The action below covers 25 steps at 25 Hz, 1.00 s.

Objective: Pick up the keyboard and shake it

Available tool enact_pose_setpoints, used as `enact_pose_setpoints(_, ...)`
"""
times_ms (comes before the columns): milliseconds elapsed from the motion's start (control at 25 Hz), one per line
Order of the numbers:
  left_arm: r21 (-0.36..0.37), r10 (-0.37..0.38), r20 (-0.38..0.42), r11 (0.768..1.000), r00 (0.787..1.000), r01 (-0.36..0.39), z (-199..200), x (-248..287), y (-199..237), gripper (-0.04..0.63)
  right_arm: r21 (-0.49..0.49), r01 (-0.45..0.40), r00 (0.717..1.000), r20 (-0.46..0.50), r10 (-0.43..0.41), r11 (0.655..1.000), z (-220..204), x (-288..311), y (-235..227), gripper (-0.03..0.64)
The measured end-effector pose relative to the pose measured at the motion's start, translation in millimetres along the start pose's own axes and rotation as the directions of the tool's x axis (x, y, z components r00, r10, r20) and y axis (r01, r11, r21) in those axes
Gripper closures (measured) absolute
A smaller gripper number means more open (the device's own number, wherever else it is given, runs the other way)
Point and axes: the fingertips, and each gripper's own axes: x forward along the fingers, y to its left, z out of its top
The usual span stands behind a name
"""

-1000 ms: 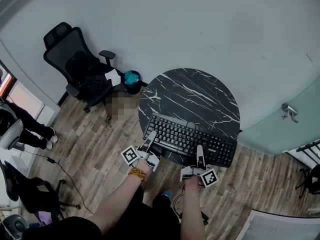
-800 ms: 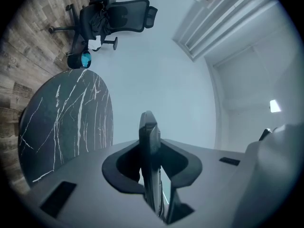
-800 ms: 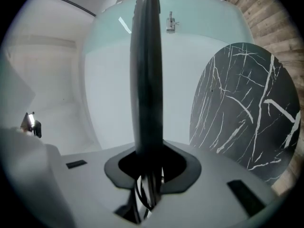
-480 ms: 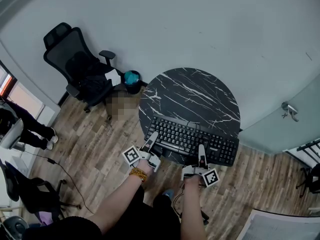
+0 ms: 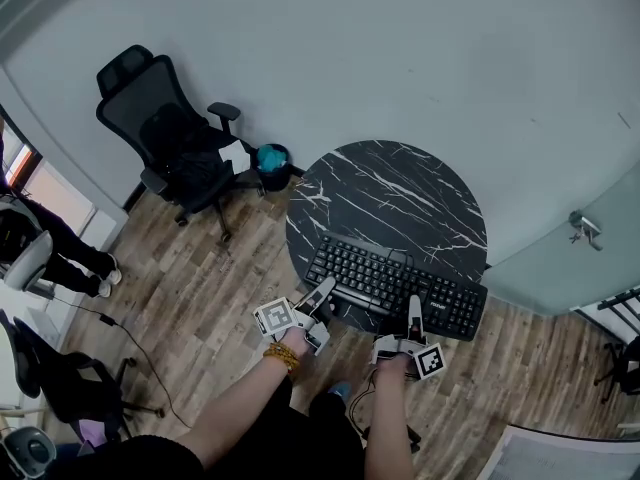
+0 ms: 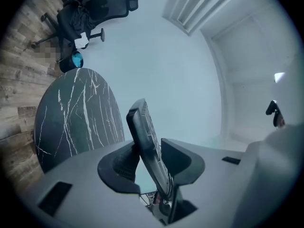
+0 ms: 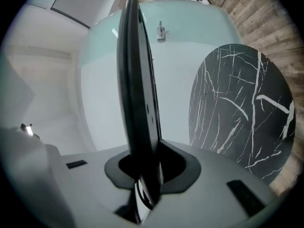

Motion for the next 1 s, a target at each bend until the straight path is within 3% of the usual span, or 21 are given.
enact_pose_setpoints(80, 0.045, -0.004, -0.034, 0.999, 0.999, 0.005, -3.8, -3.2, -1.3, 0.465, -0.004, -0.001, 1.000, 0.000, 0.001, 1.000, 1.4, -0.5, -0.7, 0.537)
enact_pose_setpoints(200, 0.054, -0.027, -0.086, 0.998, 0.996, 0.031, -16.4, -7.7, -3.5, 0.465, 0.002, -0.005, 1.000, 0.015, 0.005, 1.000, 3.9, -0.7, -1.3, 0.537)
enact_pose_setpoints(360, 0.088, 0.016, -0.138, 0.996, 0.990, -0.003, -30.7, -22.8, 1.6, 0.466, 0.030, 0.010, 0.999, 0.047, -0.011, 1.000, 8.6, -1.8, -6.3, 0.537)
enact_pose_setpoints(480, 0.218, 0.035, -0.162, 0.976, 0.986, 0.001, -31.8, -25.9, -6.9, 0.466, 0.020, 0.010, 0.999, 0.036, -0.010, 1.000, 8.3, -2.4, -7.3, 0.537)
enact_pose_setpoints(560, 0.358, 0.032, -0.199, 0.933, 0.979, 0.042, -31.2, -19.6, -26.0, 0.478, 0.003, 0.012, 1.000, 0.021, -0.012, 1.000, 5.8, -2.1, -7.5, 0.537)
enact_pose_setpoints(640, 0.489, 0.025, -0.243, 0.866, 0.970, 0.100, -30.9, -7.1, -50.2, 0.488, -0.011, 0.015, 1.000, 0.009, -0.015, 1.000, 3.2, -2.0, -8.1, 0.537)
enact_pose_setpoints(680, 0.562, 0.040, -0.252, 0.819, 0.967, 0.113, -29.6, -0.2, -60.6, 0.489, -0.015, 0.017, 1.000, 0.005, -0.017, 1.000, 1.9, -2.4, -8.6, 0.537)
enact_pose_setpoints(720, 0.647, 0.074, -0.244, 0.755, 0.967, 0.105, -26.6, 6.3, -68.3, 0.494, -0.017, 0.018, 1.000, 0.002, -0.018, 1.000, 0.5, -3.0, -9.1, 0.537)
enact_pose_setpoints(760, 0.739, 0.122, -0.215, 0.670, 0.969, 0.079, -21.9, 12.3, -73.3, 0.504, -0.015, 0.017, 1.000, -0.001, -0.017, 1.000, -1.0, -3.5, -9.3, 0.537)
enact_pose_setpoints(840, 0.885, 0.206, -0.119, 0.466, 0.971, 0.009, -10.9, 22.2, -79.3, 0.523, -0.011, 0.017, 1.000, -0.002, -0.017, 1.000, -3.8, -4.4, -9.9, 0.537)
enact_pose_setpoints(880, 0.925, 0.228, -0.073, 0.380, 0.971, -0.020, -6.4, 26.3, -81.4, 0.530, -0.010, 0.017, 1.000, -0.001, -0.017, 1.000, -5.1, -4.5, -10.2, 0.537)
enact_pose_setpoints(920, 0.947, 0.240, -0.037, 0.317, 0.970, -0.043, -3.2, 29.6, -83.0, 0.537, -0.010, 0.018, 1.000, -0.001, -0.018, 1.000, -6.3, -4.7, -10.4, 0.537)
enact_pose_setpoints(1000, 0.966, 0.255, 0.007, 0.248, 0.967, -0.072, -0.6, 34.4, -83.9, 0.546, -0.014, 0.021, 1.000, -0.001, -0.021, 1.000, -8.0, -5.1, -10.7, 0.537)
